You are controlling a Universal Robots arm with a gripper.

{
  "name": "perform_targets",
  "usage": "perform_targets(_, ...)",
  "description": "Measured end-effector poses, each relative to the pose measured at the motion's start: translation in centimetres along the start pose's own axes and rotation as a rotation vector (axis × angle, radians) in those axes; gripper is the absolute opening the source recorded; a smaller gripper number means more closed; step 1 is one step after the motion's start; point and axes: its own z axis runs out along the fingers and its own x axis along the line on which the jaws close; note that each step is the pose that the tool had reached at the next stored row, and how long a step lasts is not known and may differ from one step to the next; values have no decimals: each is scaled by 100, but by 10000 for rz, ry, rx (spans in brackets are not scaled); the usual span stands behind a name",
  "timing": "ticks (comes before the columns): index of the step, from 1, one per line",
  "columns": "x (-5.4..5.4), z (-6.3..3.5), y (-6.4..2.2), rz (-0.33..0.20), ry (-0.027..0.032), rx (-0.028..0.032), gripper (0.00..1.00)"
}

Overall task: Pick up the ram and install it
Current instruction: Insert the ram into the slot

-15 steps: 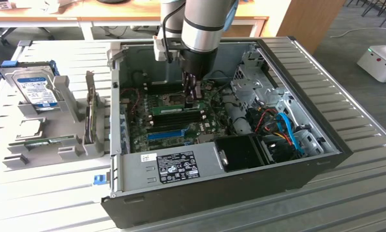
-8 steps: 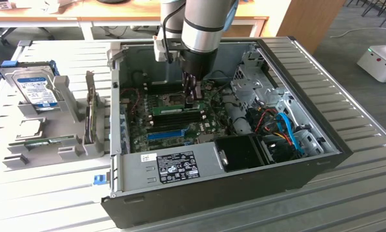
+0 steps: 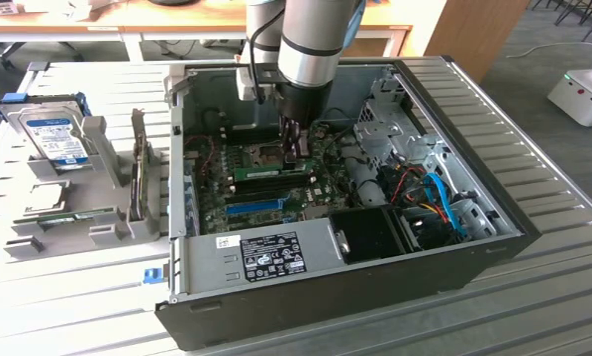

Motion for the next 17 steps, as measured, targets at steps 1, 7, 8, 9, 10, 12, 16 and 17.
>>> perform_targets(1, 0, 9, 0, 0, 1, -1, 12)
perform_targets(7, 0, 56, -3, 1, 1, -1, 12)
perform_targets(8, 1, 57, -3, 0, 3, -2, 12)
perform_targets(9, 1, 57, -3, 0, 4, -2, 12)
perform_targets(10, 1, 57, -3, 0, 4, -2, 12)
perform_targets(12, 0, 58, -3, 0, 1, -1, 12)
perform_targets(16, 0, 60, -7, 0, -3, -1, 12)
perform_targets(17, 0, 60, -7, 0, -4, -1, 12)
